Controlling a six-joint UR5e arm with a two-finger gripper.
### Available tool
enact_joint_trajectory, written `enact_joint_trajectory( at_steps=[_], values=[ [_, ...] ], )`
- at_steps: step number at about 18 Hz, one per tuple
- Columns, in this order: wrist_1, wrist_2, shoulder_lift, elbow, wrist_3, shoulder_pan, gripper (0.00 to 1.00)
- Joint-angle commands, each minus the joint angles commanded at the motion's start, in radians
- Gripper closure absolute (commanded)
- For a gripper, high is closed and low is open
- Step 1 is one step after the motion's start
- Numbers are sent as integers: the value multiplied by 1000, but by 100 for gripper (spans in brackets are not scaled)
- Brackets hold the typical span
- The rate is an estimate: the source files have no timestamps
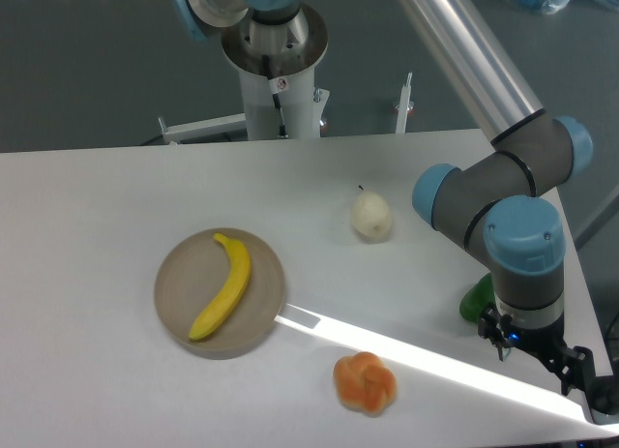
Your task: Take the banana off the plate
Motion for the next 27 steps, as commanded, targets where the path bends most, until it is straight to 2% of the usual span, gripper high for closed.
enact_joint_trajectory(
  at_steps=[16,22,27],
  values=[
    [-2,-5,5,-20,-23,-11,0],
    [-2,-6,44,-86,-104,-14,0],
    [-5,-17,158,-227,-244,-44,0]
  ],
)
